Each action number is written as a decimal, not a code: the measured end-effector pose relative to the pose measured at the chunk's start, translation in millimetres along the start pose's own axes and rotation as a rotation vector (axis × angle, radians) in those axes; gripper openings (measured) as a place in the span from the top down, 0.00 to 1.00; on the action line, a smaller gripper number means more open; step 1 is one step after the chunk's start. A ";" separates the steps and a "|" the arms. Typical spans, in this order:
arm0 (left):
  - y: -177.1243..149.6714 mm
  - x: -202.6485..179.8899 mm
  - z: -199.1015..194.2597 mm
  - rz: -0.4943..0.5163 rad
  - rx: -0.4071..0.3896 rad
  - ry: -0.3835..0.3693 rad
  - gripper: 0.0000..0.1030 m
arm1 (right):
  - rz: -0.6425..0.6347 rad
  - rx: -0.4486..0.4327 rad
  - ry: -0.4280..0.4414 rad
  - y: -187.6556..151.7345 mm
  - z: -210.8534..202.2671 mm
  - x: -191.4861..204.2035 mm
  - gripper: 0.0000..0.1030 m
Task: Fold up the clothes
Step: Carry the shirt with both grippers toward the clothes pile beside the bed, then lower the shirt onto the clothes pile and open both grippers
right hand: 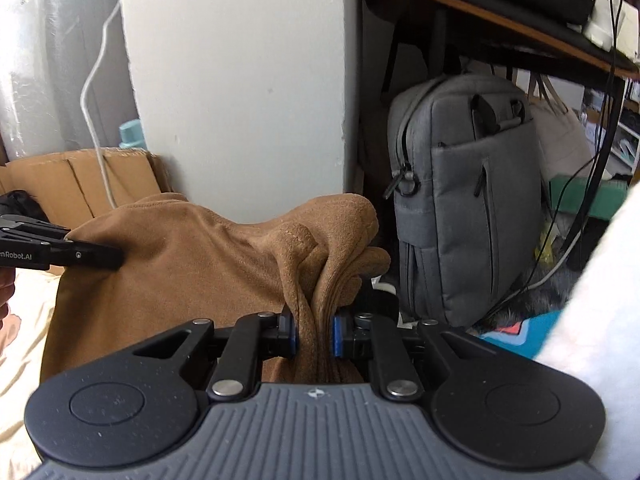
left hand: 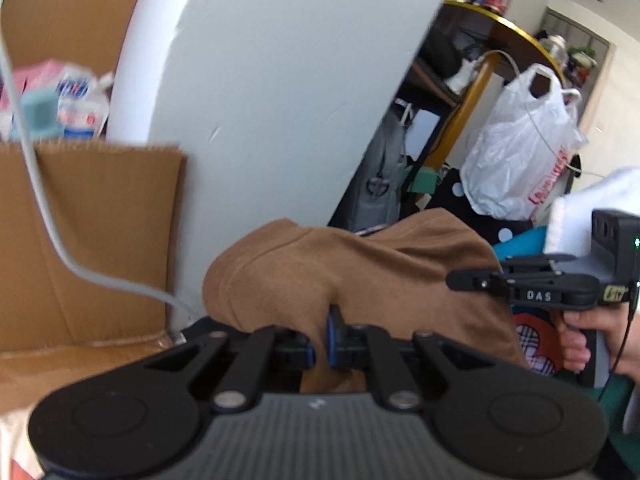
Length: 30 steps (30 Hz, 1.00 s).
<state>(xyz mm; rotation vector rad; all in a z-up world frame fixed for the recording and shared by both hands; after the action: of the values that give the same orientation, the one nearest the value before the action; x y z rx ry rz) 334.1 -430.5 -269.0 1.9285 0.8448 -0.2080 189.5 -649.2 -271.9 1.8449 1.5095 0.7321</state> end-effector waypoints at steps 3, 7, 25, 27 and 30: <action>-7.5 19.6 5.0 -0.144 0.020 -0.019 0.75 | 0.037 0.022 -0.014 -3.6 11.6 -4.2 0.80; -12.2 38.0 4.1 -0.286 0.014 -0.061 0.68 | 0.056 0.059 -0.076 -6.9 23.4 -8.0 0.52; 4.1 76.2 19.7 -0.488 -0.078 -0.051 0.85 | 0.068 -0.022 -0.232 5.9 13.9 -16.3 0.78; 7.9 75.7 19.2 -0.461 -0.090 -0.032 0.87 | 0.052 -0.022 -0.241 7.5 17.8 -16.3 0.79; 12.4 72.5 19.2 -0.426 -0.088 -0.002 0.87 | 0.064 -0.002 -0.247 11.8 26.0 -17.9 0.79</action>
<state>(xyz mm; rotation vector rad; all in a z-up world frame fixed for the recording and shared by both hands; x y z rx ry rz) 399.9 -416.1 -304.3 1.6483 1.2371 -0.4183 213.3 -671.8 -280.0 1.9118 1.2964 0.5124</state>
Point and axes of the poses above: each gripper's, at about its wrist camera, not at the fingertips, and z roughly the way its jaws point, x to its left, y to its top, the point moved 6 cm from there along z, roughly the way its jaws point, and after that the axes turned 3 degrees about -z, right-handed, at the moved point
